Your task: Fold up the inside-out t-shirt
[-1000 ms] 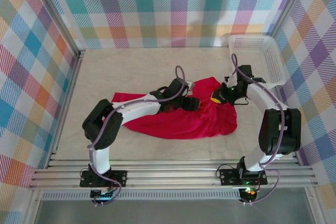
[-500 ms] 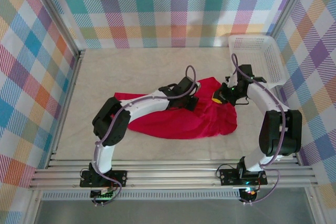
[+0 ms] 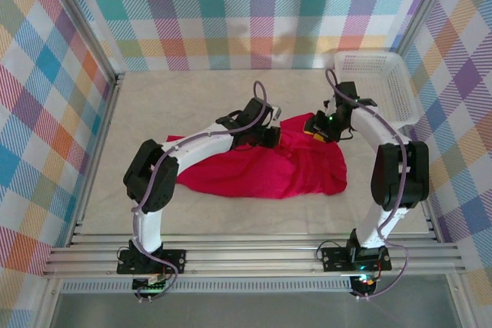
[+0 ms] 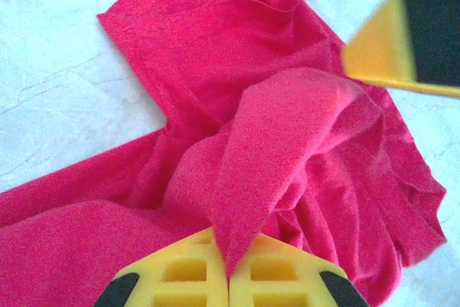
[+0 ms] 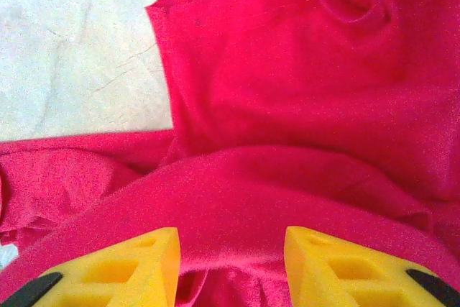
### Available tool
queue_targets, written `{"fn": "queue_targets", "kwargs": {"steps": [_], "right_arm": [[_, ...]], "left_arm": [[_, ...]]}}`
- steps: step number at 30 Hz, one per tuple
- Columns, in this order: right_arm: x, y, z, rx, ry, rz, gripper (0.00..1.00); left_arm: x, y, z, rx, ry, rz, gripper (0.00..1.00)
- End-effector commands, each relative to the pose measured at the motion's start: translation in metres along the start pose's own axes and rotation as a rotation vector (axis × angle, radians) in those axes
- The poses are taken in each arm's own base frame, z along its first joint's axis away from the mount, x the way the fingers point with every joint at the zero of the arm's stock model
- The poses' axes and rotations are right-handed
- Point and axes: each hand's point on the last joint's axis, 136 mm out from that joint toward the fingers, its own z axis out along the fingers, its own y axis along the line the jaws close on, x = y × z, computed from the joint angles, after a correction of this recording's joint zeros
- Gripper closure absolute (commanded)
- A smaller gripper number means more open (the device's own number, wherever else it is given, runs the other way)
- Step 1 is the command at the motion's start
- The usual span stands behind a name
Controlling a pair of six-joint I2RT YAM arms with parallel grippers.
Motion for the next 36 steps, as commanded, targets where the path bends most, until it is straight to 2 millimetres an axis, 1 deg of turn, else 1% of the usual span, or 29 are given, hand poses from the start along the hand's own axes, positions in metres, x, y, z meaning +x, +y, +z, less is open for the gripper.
{"fn": "queue_targets", "kwargs": {"steps": [1, 3, 6, 8, 10, 11, 13, 15, 16, 17, 18, 22, 24, 25, 26, 28, 30, 33, 36], "right_arm": [[0.022, 0.014, -0.022, -0.036, -0.023, -0.014, 0.60], [0.032, 0.025, -0.024, -0.112, -0.031, 0.006, 0.66], [0.043, 0.040, -0.014, -0.200, -0.024, 0.041, 0.73], [0.050, 0.051, -0.001, -0.241, -0.008, 0.054, 0.76], [0.054, 0.058, 0.014, -0.247, 0.018, 0.059, 0.76], [0.053, 0.060, 0.022, -0.243, 0.028, 0.061, 0.74], [0.049, 0.060, 0.034, -0.222, 0.028, 0.067, 0.64], [0.043, 0.061, 0.045, -0.218, 0.016, 0.084, 0.62], [0.039, 0.059, 0.050, -0.213, 0.009, 0.099, 0.60], [0.035, 0.058, 0.054, -0.204, -0.001, 0.110, 0.55], [0.033, 0.057, 0.057, -0.194, -0.007, 0.122, 0.54], [0.017, 0.051, 0.066, -0.157, -0.065, 0.144, 0.55], [0.009, 0.051, 0.067, -0.141, -0.092, 0.130, 0.61], [0.004, 0.053, 0.066, -0.141, -0.099, 0.124, 0.69], [0.002, 0.056, 0.065, -0.144, -0.100, 0.116, 0.81], [-0.002, 0.065, 0.058, -0.155, -0.092, 0.094, 0.99], [0.000, 0.071, 0.045, -0.152, -0.077, 0.065, 1.00], [0.012, 0.081, 0.012, -0.158, -0.038, 0.002, 1.00], [0.027, 0.094, -0.044, -0.210, -0.028, -0.062, 1.00]], "left_arm": [[0.001, -0.002, 0.007, 0.058, 0.003, -0.057, 1.00], [0.003, 0.001, 0.007, 0.063, 0.007, -0.069, 1.00], [0.004, 0.002, 0.007, 0.064, 0.008, -0.077, 1.00], [0.005, 0.003, 0.008, 0.064, 0.010, -0.086, 1.00], [0.007, 0.003, 0.009, 0.064, 0.014, -0.092, 1.00], [0.007, 0.003, 0.009, 0.065, 0.015, -0.095, 1.00], [0.008, 0.003, 0.008, 0.064, 0.014, -0.099, 1.00], [0.008, 0.004, 0.007, 0.063, 0.012, -0.101, 1.00], [0.008, 0.003, 0.006, 0.064, 0.010, -0.102, 1.00], [0.009, 0.003, 0.006, 0.064, 0.011, -0.101, 1.00], [0.009, 0.004, 0.005, 0.061, 0.011, -0.101, 1.00], [0.008, 0.005, 0.003, 0.061, 0.009, -0.108, 1.00], [0.007, 0.006, 0.001, 0.065, 0.007, -0.114, 1.00], [0.007, 0.006, 0.000, 0.069, 0.006, -0.116, 1.00], [0.007, 0.006, -0.002, 0.070, 0.006, -0.117, 1.00], [0.006, 0.008, -0.005, 0.065, 0.002, -0.117, 1.00], [0.003, 0.013, -0.008, 0.053, -0.004, -0.118, 1.00], [-0.002, 0.029, -0.012, 0.021, -0.014, -0.132, 1.00], [-0.010, 0.053, -0.014, -0.008, -0.019, -0.164, 1.00]]}}
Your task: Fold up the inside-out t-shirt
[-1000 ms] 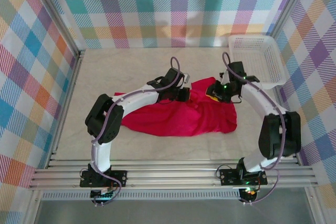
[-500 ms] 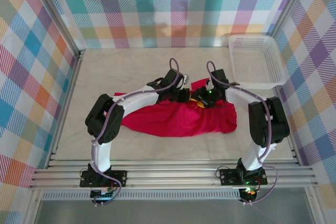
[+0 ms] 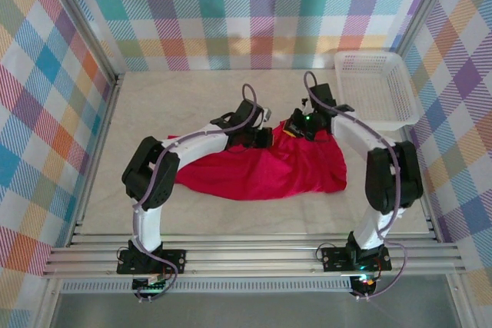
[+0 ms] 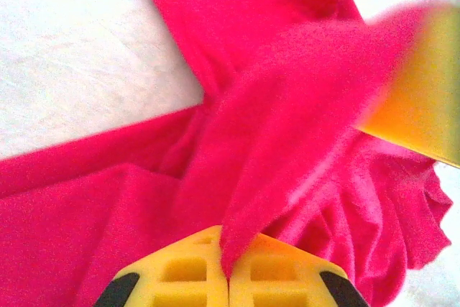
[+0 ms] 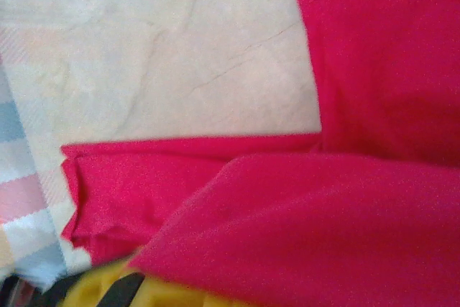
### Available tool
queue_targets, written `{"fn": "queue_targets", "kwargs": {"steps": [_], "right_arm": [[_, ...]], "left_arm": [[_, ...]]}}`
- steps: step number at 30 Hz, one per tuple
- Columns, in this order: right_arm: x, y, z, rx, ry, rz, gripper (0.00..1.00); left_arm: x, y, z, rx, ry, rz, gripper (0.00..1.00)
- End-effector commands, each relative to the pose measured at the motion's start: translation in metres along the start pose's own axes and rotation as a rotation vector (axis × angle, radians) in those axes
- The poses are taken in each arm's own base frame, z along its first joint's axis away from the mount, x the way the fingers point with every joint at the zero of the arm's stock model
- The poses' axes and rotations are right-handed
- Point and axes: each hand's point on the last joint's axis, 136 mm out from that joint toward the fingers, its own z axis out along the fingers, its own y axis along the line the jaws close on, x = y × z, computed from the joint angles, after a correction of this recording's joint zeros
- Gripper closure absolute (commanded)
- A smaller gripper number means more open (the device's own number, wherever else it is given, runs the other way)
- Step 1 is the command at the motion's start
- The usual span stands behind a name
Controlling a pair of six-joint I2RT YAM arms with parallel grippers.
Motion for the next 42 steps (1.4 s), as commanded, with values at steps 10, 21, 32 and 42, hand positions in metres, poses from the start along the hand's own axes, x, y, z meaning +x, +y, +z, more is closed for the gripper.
{"fn": "queue_targets", "kwargs": {"steps": [10, 21, 32, 42], "right_arm": [[0.027, 0.040, -0.192, -0.139, -0.149, -0.171, 1.00], [-0.002, 0.021, -0.084, -0.165, -0.017, -0.068, 0.97], [0.032, 0.045, 0.024, -0.151, 0.060, -0.077, 1.00], [0.043, 0.010, 0.108, -0.029, 0.112, 0.043, 0.95]], "left_arm": [[-0.027, 0.044, -0.022, -0.013, -0.030, -0.092, 1.00], [-0.006, 0.018, -0.012, 0.060, -0.003, -0.090, 1.00], [0.004, 0.024, -0.011, 0.048, 0.011, -0.131, 1.00], [0.001, 0.028, -0.024, 0.032, -0.016, -0.144, 1.00]]}}
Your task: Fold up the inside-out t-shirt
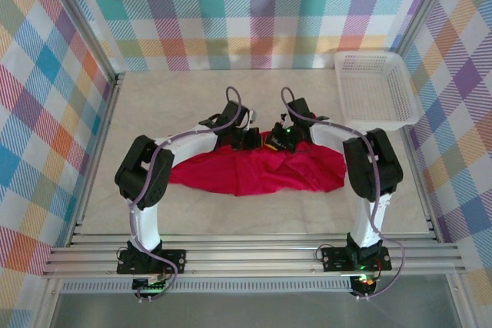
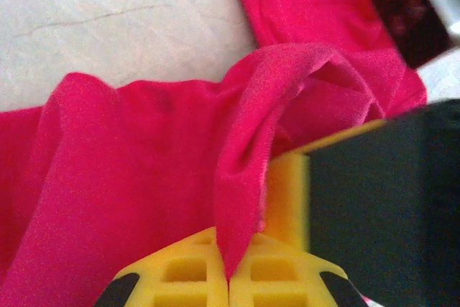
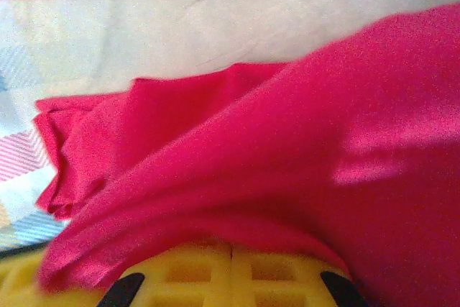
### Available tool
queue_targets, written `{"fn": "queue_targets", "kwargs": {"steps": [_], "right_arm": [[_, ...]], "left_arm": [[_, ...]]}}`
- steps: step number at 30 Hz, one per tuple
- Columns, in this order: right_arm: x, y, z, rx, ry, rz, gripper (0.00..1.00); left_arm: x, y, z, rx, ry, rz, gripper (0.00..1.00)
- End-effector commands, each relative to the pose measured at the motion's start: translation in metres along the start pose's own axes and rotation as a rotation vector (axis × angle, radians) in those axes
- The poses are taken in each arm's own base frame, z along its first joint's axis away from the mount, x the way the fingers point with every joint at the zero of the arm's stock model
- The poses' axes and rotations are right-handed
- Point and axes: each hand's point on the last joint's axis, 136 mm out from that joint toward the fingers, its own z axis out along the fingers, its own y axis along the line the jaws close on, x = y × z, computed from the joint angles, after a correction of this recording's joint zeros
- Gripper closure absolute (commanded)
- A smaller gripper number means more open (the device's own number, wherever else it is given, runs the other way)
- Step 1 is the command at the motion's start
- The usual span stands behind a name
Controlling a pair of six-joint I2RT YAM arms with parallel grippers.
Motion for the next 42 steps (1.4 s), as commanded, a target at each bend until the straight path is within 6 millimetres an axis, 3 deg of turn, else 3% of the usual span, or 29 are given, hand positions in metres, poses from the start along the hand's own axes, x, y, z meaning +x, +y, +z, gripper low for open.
{"fn": "queue_targets", "kwargs": {"steps": [1, 2, 4, 5, 12, 14, 16, 18, 20, 21, 26, 30, 38, 40, 42], "right_arm": [[-0.010, 0.001, 0.013, 0.048, -0.057, 0.032, 0.79], [-0.011, -0.007, 0.013, 0.087, -0.079, 0.045, 0.60], [-0.014, -0.018, 0.009, 0.132, -0.120, 0.061, 0.39], [-0.015, -0.021, 0.007, 0.145, -0.135, 0.068, 0.34], [-0.010, -0.028, 0.014, 0.197, -0.149, 0.087, 0.23], [-0.008, -0.031, 0.020, 0.202, -0.138, 0.092, 0.26], [-0.007, -0.032, 0.025, 0.192, -0.131, 0.100, 0.46], [-0.008, -0.026, 0.026, 0.173, -0.124, 0.094, 0.79], [-0.010, -0.013, 0.018, 0.151, -0.119, 0.069, 0.96], [-0.009, -0.003, 0.010, 0.135, -0.119, 0.046, 1.00], [0.001, 0.056, -0.053, 0.032, -0.120, -0.112, 1.00], [0.018, 0.085, -0.106, -0.020, -0.141, -0.214, 1.00], [0.035, 0.121, -0.176, -0.200, -0.172, -0.262, 1.00], [0.035, 0.127, -0.192, -0.223, -0.193, -0.277, 1.00], [0.031, 0.121, -0.195, -0.194, -0.215, -0.279, 1.00]], "left_arm": [[-0.012, -0.007, -0.021, 0.014, -0.052, -0.002, 1.00], [-0.014, -0.006, -0.023, 0.013, -0.055, -0.005, 1.00], [-0.015, -0.007, -0.026, 0.015, -0.060, -0.005, 1.00], [-0.016, -0.007, -0.027, 0.016, -0.061, -0.002, 1.00], [-0.020, -0.010, -0.036, 0.014, -0.078, 0.005, 1.00], [-0.020, -0.008, -0.039, 0.009, -0.080, 0.005, 1.00], [-0.019, -0.008, -0.040, 0.010, -0.080, 0.004, 1.00], [-0.018, -0.008, -0.041, 0.012, -0.079, 0.005, 1.00], [-0.016, -0.006, -0.041, 0.006, -0.075, 0.007, 1.00], [-0.014, -0.004, -0.041, 0.001, -0.072, 0.008, 1.00], [-0.015, 0.007, -0.039, -0.021, -0.072, -0.007, 1.00], [-0.018, 0.020, -0.032, -0.038, -0.070, -0.029, 1.00], [-0.016, 0.028, -0.011, -0.030, -0.030, -0.061, 1.00], [-0.013, 0.031, -0.009, -0.034, -0.019, -0.065, 0.96], [-0.012, 0.031, -0.010, -0.033, -0.017, -0.067, 0.88]]}}
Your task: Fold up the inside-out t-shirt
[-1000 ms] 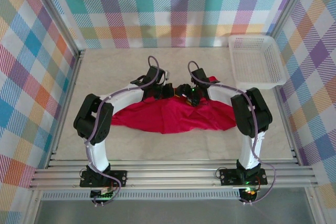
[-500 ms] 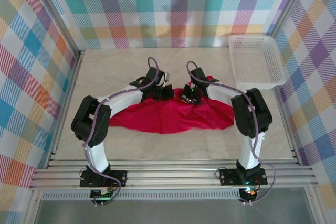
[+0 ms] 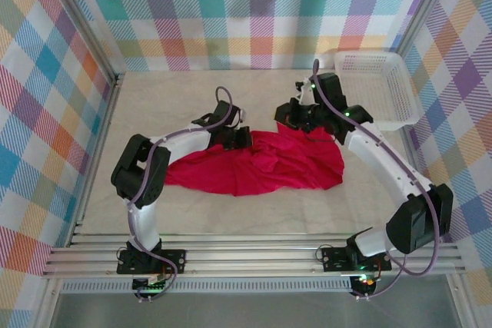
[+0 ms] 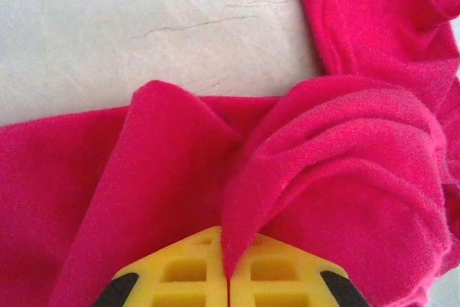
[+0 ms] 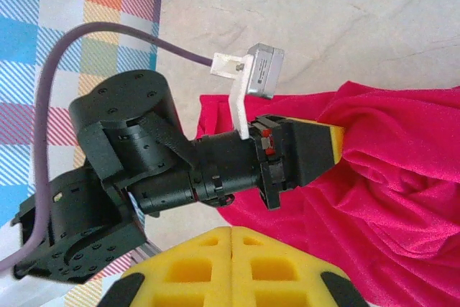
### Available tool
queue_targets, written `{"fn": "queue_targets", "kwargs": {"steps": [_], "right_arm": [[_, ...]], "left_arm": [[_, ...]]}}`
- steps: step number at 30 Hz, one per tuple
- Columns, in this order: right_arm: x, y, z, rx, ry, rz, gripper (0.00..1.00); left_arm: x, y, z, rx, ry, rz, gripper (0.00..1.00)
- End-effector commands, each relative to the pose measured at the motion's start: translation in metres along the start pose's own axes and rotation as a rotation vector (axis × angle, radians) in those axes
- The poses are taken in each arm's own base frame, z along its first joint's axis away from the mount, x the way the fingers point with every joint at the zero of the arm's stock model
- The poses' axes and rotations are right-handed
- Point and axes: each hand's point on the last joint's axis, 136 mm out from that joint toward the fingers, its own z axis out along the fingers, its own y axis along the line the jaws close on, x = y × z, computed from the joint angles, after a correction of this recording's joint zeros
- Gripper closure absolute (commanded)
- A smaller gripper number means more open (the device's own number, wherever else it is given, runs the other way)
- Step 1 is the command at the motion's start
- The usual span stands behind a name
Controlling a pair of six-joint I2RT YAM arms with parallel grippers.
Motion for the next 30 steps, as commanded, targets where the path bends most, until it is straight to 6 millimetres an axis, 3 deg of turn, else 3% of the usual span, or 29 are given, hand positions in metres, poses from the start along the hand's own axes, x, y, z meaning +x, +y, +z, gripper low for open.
{"fn": "queue_targets", "kwargs": {"steps": [1, 3, 5, 6, 11, 14, 16, 22, 25, 30], "right_arm": [[0.004, -0.004, -0.008, 0.026, 0.019, -0.016, 1.00], [0.009, -0.022, 0.006, 0.060, 0.052, 0.006, 1.00], [0.016, -0.041, 0.023, 0.094, 0.084, 0.037, 0.98], [0.019, -0.049, 0.030, 0.109, 0.092, 0.046, 0.96], [0.031, -0.074, 0.059, 0.202, 0.133, 0.025, 0.67], [0.040, -0.078, 0.078, 0.253, 0.165, -0.014, 0.58], [0.044, -0.081, 0.090, 0.290, 0.182, -0.041, 0.56], [0.053, -0.098, 0.122, 0.381, 0.247, -0.079, 0.54], [0.058, -0.106, 0.134, 0.403, 0.274, -0.083, 0.49], [0.057, -0.121, 0.150, 0.457, 0.282, -0.092, 0.50]], "left_arm": [[-0.006, -0.007, -0.005, 0.031, -0.010, -0.005, 0.86], [-0.007, -0.008, -0.010, 0.029, -0.015, -0.008, 0.80], [-0.010, -0.008, -0.018, 0.006, -0.027, -0.010, 0.63], [-0.012, -0.007, -0.024, -0.010, -0.036, -0.010, 0.59], [-0.021, 0.013, -0.060, -0.165, -0.108, -0.041, 0.56], [-0.022, 0.027, -0.078, -0.235, -0.155, -0.072, 0.56], [-0.019, 0.031, -0.085, -0.249, -0.172, -0.076, 0.56], [0.004, 0.039, -0.080, -0.237, -0.123, -0.088, 0.56], [0.014, 0.056, -0.077, -0.272, -0.110, -0.103, 0.56], [0.022, 0.089, -0.066, -0.281, -0.090, -0.187, 0.57]]}}
